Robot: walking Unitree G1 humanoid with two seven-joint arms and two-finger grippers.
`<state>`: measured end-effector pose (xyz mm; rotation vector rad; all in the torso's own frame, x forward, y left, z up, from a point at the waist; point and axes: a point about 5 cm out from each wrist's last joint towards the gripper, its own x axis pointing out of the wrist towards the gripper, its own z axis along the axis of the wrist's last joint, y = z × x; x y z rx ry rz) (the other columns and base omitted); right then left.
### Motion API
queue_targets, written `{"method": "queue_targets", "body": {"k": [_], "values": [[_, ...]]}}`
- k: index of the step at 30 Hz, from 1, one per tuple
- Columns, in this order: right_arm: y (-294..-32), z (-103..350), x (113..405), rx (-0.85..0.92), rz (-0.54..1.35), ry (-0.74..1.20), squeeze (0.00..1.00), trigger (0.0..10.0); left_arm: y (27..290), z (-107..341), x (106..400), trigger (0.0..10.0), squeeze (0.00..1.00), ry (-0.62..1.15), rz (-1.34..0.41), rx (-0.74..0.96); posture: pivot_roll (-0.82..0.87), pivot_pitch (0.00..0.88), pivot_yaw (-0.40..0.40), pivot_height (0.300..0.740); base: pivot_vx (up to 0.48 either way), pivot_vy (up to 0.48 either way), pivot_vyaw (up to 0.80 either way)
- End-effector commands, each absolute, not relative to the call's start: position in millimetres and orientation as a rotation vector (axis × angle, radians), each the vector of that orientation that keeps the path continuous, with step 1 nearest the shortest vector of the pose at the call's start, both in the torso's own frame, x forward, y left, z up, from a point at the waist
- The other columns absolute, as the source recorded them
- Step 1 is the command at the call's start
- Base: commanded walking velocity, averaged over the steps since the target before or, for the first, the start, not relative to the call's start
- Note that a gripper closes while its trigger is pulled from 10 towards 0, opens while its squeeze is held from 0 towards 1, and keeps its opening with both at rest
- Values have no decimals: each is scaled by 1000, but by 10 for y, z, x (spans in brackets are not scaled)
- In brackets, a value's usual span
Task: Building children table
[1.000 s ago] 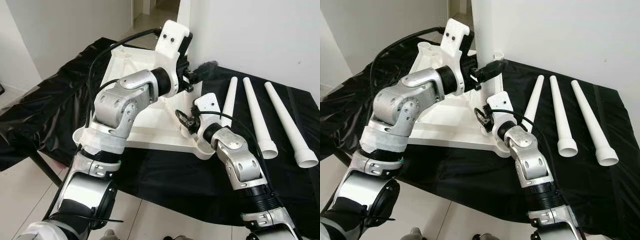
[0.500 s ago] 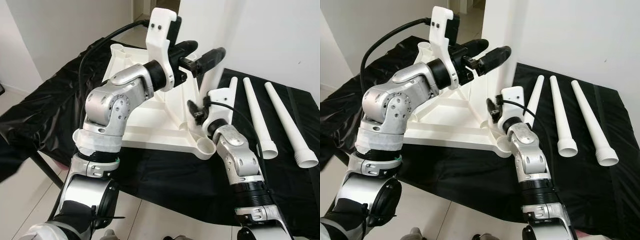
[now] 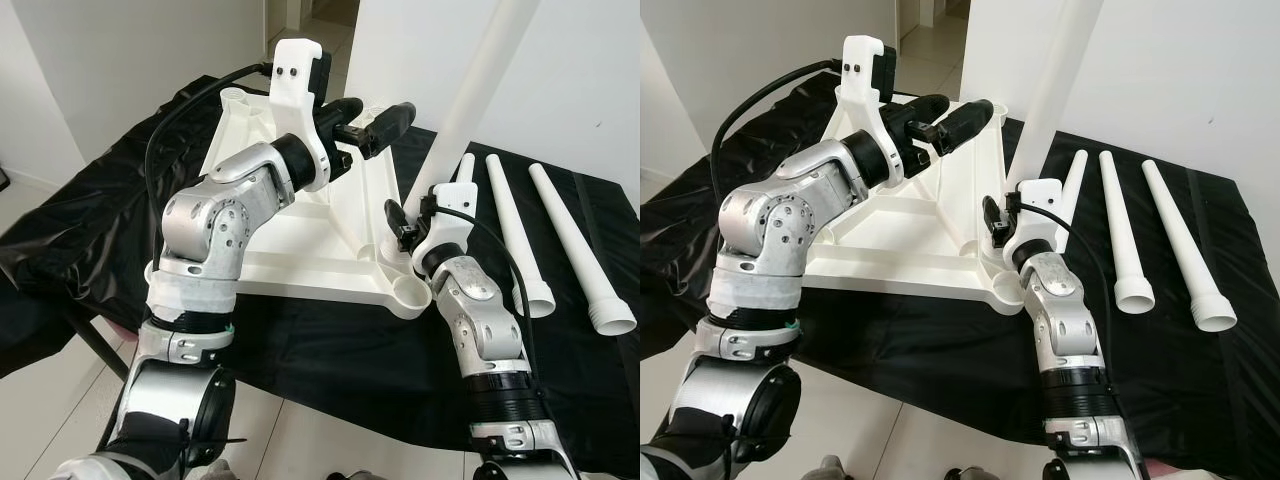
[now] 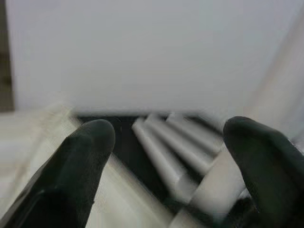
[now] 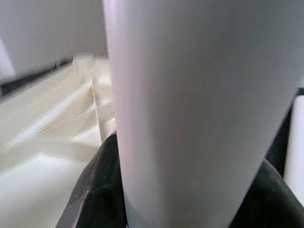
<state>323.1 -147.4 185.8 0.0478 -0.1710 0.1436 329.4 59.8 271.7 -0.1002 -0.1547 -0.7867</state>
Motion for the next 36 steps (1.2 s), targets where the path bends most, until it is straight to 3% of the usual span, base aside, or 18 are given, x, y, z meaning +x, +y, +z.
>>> {"method": "queue_targets", "body": {"k": [1, 5, 13, 19, 25, 36], "values": [[-1596, 1852, 3194, 59, 76, -197, 0, 10000, 637, 2443, 3329, 10000, 0, -82, -694, -28, 40, 52, -31, 740, 0, 0, 0], [-1653, 1745, 3130, 36, 33, -194, 0, 10000, 704, 2030, 3250, 10000, 0, -20, -609, 65, 32, 48, -28, 740, 0, 0, 0], [-1615, 1746, 3124, 35, 80, -211, 0, 10000, 715, 2039, 3237, 10000, 0, -27, -613, 71, 36, 42, -32, 740, 0, 0, 0], [-1548, 1716, 3049, -27, 129, -229, 0, 10000, 640, 1935, 3090, 10000, 0, -29, -710, 96, 37, 43, -33, 740, 0, 0, 0], [-1533, 1690, 2971, -64, 148, -242, 0, 10000, 591, 1755, 2924, 10000, 0, -77, -768, 234, 38, 51, -35, 740, 0, 0, 0], [-1554, 1655, 2820, -95, 167, -236, 0, 10000, 623, 1626, 2796, 10000, 0, -50, -862, 261, 37, 60, -35, 740, 0, 0, 0]]}}
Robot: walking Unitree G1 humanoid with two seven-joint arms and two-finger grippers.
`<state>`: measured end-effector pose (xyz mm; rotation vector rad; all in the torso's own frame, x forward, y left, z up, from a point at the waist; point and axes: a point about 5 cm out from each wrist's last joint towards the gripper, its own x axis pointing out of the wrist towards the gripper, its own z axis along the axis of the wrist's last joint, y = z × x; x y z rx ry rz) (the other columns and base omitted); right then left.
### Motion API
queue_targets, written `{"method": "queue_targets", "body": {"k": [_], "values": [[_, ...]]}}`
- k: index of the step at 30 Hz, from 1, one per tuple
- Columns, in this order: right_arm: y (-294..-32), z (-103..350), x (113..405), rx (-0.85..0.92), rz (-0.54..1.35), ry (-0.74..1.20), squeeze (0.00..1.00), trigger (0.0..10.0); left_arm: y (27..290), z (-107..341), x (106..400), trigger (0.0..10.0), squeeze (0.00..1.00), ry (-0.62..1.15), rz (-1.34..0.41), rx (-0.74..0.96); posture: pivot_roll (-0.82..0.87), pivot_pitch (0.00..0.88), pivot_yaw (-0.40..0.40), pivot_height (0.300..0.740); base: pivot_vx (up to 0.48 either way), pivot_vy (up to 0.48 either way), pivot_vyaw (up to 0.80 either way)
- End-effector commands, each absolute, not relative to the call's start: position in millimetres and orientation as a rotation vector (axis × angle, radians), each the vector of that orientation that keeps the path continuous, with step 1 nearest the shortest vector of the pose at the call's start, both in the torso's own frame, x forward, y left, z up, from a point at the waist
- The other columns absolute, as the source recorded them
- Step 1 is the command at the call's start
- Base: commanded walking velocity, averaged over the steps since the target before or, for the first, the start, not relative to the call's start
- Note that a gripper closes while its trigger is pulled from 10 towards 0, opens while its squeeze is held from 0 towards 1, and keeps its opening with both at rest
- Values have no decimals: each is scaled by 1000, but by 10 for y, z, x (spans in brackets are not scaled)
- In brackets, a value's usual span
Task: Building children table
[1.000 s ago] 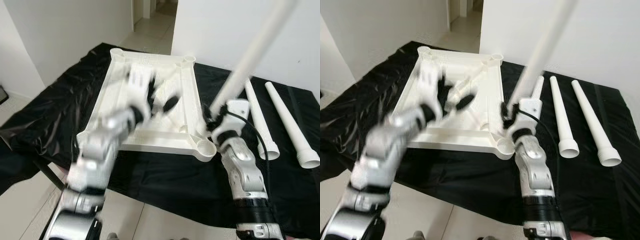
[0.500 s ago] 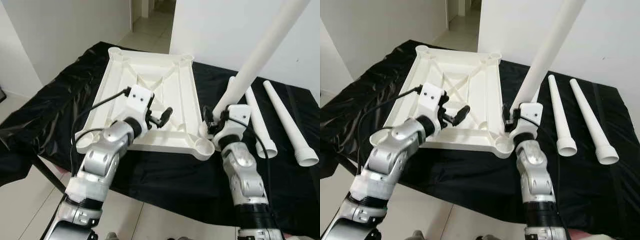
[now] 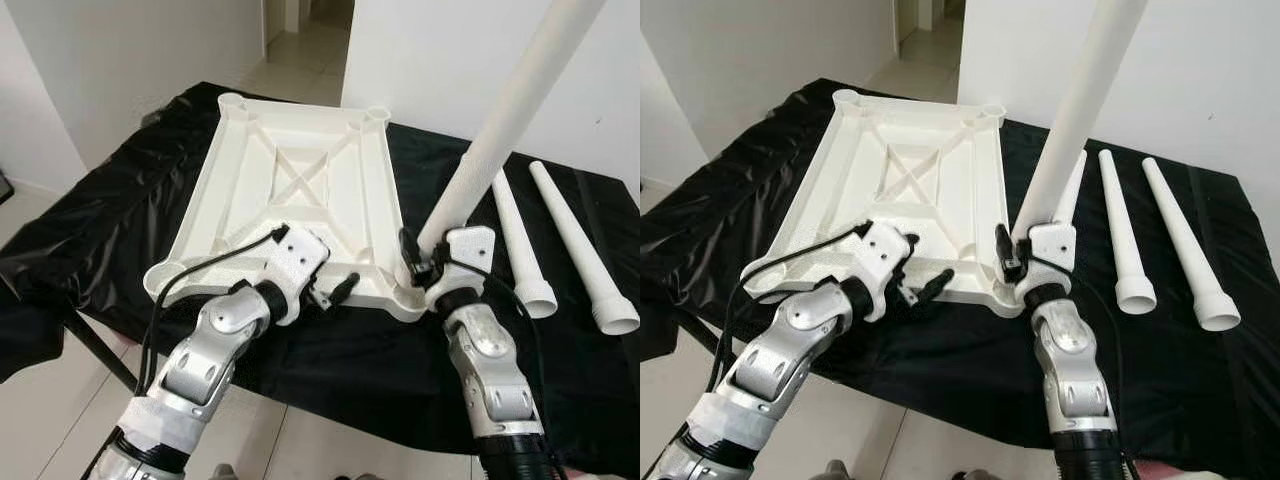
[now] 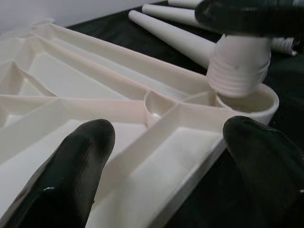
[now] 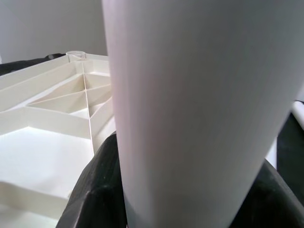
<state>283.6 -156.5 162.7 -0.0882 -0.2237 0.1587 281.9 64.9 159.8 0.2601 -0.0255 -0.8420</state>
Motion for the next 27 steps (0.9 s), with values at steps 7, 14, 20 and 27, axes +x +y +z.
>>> {"method": "queue_targets", "body": {"k": [7, 14, 20, 27], "values": [[-1572, 1598, 2757, -109, 182, -213, 0, 10000, 630, 1648, 2771, 10000, 0, -77, -876, 261, 37, 64, -38, 740, 0, 0, 0], [-1504, 1563, 2752, -120, 257, -194, 0, 10000, 619, 1647, 2752, 10000, 0, -85, -891, 263, 41, 68, -39, 740, 0, 0, 0], [-1417, 1500, 2727, -131, 355, -154, 0, 10000, 615, 1653, 2748, 10000, 0, -75, -892, 269, 47, 80, -40, 740, 0, 0, 0], [-1437, 1452, 2717, -109, 367, -107, 0, 10000, 599, 1655, 2716, 10000, 0, -79, -902, 264, 50, 83, -42, 740, 0, 0, 0]]}}
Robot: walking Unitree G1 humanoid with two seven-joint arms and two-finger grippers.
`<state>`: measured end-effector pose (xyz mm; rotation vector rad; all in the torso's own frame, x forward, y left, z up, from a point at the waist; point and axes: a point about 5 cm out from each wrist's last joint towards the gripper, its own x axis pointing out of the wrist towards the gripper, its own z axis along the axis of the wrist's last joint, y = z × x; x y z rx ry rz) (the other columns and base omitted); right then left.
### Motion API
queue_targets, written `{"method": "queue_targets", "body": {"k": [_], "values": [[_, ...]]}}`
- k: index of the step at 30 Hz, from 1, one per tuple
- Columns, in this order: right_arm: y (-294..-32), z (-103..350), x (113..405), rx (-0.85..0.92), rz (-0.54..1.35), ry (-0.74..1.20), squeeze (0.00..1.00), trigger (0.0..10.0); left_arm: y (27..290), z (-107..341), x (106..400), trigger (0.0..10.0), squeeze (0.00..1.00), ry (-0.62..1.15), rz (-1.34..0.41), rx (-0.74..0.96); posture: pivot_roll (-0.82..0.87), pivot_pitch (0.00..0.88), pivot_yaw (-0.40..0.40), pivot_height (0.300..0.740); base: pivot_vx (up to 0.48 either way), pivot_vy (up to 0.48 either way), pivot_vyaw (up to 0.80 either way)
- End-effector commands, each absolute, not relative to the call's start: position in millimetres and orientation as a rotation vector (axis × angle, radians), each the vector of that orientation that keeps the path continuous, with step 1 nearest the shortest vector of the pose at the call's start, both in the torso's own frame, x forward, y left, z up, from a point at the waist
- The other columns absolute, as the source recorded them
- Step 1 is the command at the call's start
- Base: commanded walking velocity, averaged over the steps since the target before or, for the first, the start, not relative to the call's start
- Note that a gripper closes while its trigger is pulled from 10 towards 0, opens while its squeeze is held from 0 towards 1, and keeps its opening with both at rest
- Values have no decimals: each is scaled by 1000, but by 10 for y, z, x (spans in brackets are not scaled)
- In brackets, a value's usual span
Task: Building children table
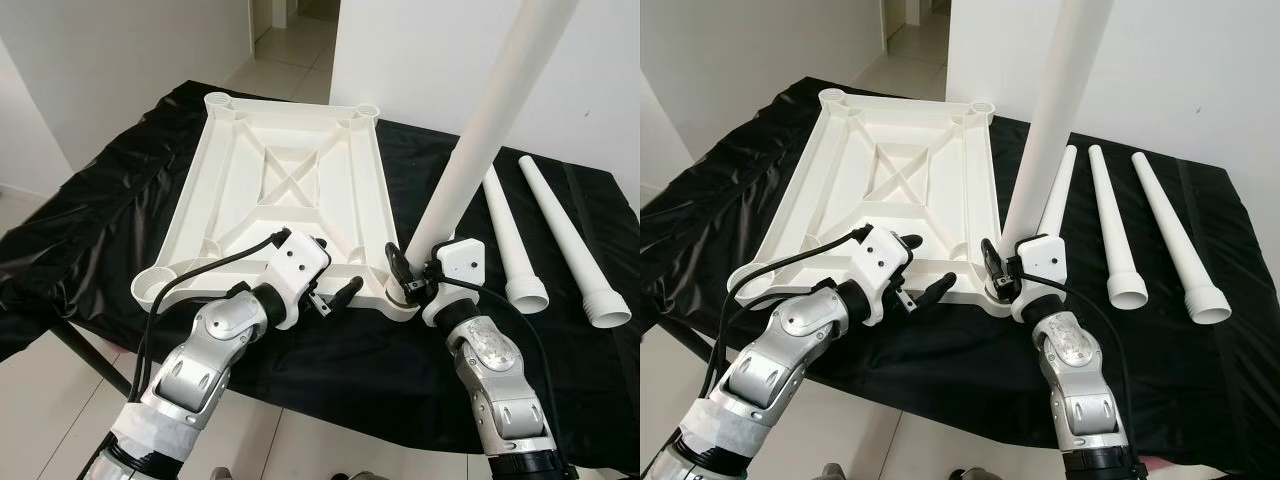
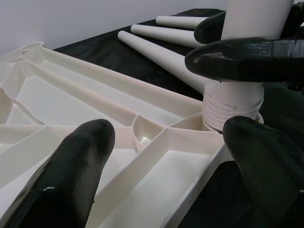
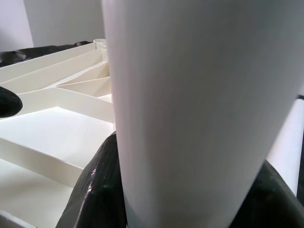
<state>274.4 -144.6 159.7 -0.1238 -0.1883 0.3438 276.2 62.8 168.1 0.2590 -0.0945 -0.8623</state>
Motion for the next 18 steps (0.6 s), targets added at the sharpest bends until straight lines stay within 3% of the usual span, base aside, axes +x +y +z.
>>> {"method": "queue_targets", "body": {"k": [1, 18], "values": [[-1437, 1452, 2717, -109, 367, -107, 0, 10000, 599, 1655, 2716, 10000, 0, -79, -902, 264, 50, 83, -42, 740, 0, 0, 0], [-1508, 1422, 2647, -117, 441, -97, 0, 10000, 591, 1682, 2726, 10000, 0, -93, -906, 275, 44, 68, -40, 740, 0, 0, 0]]}}
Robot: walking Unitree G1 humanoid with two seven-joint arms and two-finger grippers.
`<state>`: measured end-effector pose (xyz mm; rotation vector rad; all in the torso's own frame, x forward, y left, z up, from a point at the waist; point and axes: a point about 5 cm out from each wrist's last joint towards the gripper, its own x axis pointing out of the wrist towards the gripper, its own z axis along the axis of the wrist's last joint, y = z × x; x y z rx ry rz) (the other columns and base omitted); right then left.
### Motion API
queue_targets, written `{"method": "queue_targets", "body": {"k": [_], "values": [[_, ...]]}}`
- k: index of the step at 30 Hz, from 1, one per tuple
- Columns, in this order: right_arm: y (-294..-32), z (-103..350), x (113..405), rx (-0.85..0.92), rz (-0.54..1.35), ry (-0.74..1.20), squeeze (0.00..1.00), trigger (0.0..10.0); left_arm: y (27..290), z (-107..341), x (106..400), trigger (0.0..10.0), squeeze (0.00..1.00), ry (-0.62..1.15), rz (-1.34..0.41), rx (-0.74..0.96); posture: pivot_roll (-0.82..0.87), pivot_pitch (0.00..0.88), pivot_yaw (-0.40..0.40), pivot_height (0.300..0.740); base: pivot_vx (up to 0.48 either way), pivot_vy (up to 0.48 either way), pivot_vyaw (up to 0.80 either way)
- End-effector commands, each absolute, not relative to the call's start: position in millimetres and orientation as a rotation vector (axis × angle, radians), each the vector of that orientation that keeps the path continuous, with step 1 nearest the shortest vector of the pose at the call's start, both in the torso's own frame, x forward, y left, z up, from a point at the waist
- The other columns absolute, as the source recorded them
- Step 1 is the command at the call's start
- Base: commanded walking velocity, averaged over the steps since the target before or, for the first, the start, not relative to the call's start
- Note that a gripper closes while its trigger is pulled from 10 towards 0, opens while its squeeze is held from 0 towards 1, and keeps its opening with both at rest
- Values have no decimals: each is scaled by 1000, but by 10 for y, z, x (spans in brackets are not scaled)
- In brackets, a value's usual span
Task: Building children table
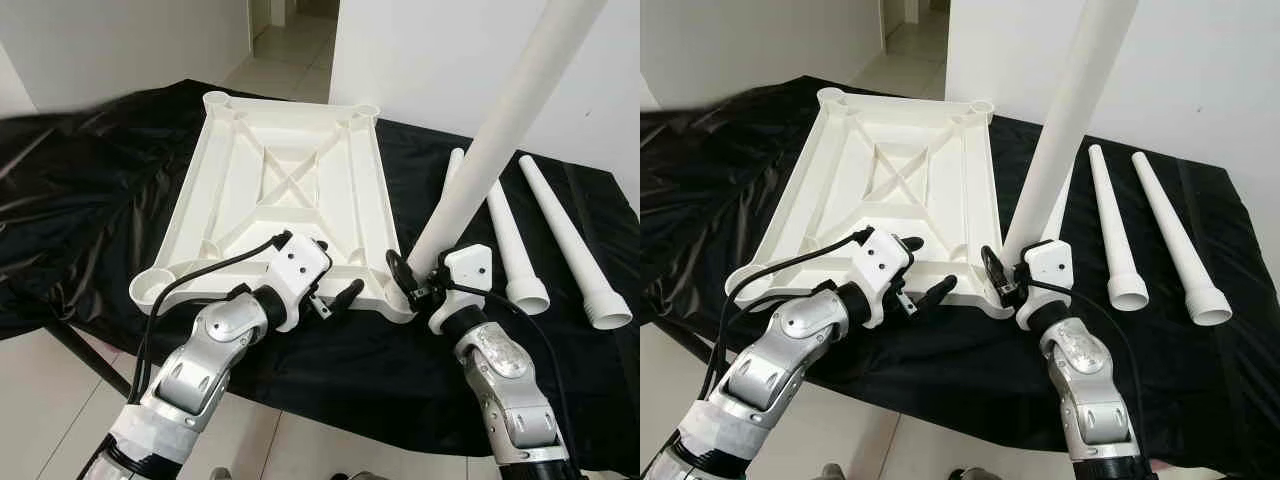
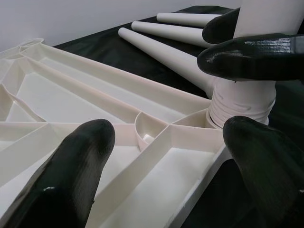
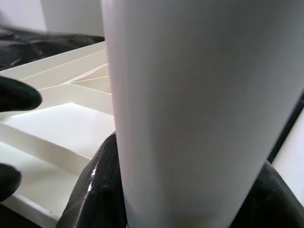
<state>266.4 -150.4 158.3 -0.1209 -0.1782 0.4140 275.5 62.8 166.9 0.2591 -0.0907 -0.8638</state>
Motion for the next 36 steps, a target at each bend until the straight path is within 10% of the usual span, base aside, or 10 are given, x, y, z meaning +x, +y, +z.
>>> {"method": "queue_targets", "body": {"k": [1, 36], "values": [[-1508, 1422, 2647, -117, 441, -97, 0, 10000, 591, 1682, 2726, 10000, 0, -93, -906, 275, 44, 68, -40, 740, 0, 0, 0], [-1603, 1317, 2935, 162, 229, 29, 0, 10000, 616, 1754, 2724, 10000, 0, -109, -882, 277, 56, 86, -50, 740, 0, 0, 0]]}}
